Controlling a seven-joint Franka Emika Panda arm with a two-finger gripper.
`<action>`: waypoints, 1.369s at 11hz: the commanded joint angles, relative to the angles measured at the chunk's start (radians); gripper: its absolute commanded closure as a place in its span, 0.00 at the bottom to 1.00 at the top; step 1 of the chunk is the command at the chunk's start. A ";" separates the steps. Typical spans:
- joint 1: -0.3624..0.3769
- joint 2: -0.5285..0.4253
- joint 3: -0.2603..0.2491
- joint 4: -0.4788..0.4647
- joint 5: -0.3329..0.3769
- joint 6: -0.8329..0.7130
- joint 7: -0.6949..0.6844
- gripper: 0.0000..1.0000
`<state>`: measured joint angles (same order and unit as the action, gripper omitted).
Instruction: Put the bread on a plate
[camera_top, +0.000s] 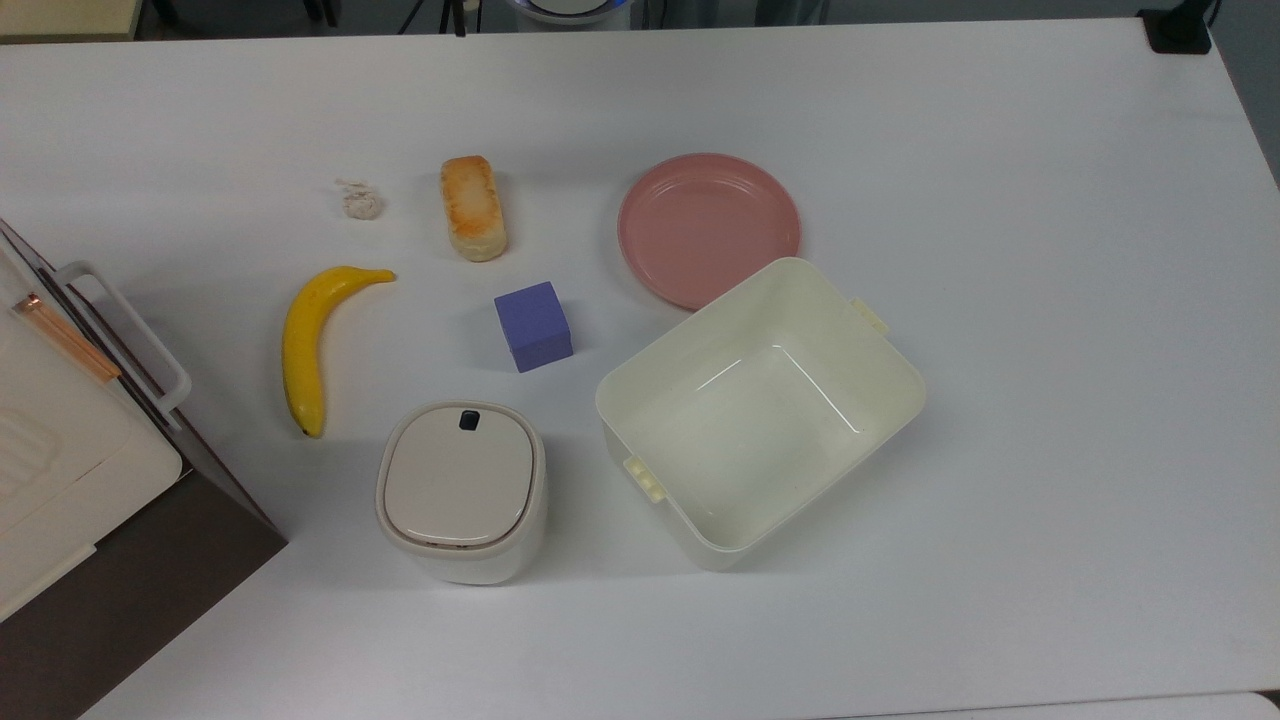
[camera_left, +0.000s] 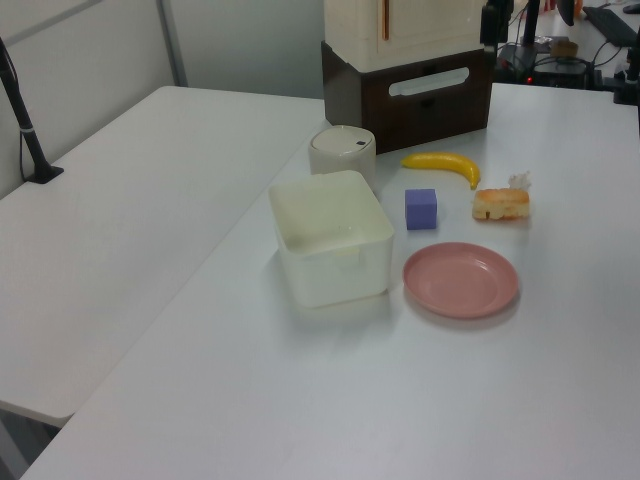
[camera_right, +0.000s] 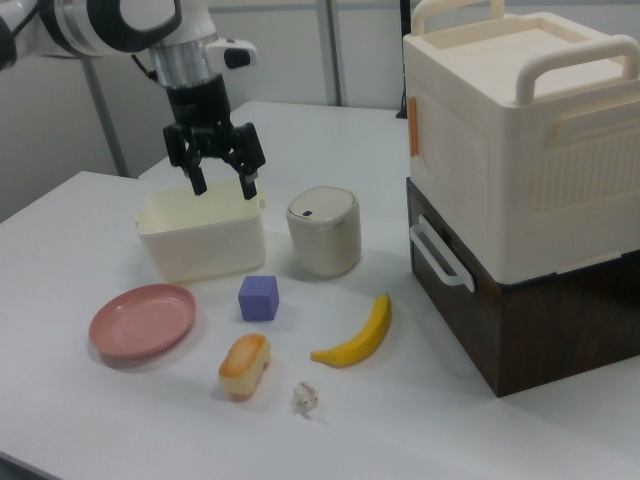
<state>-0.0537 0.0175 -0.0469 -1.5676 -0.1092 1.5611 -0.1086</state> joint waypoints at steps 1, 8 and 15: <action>0.026 -0.019 0.002 -0.074 -0.047 -0.038 -0.075 0.00; 0.028 -0.004 0.002 -0.236 -0.145 -0.069 -0.262 0.00; 0.025 0.012 0.001 -0.509 -0.198 0.291 -0.217 0.00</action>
<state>-0.0361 0.0447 -0.0436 -1.9691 -0.2784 1.7295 -0.3664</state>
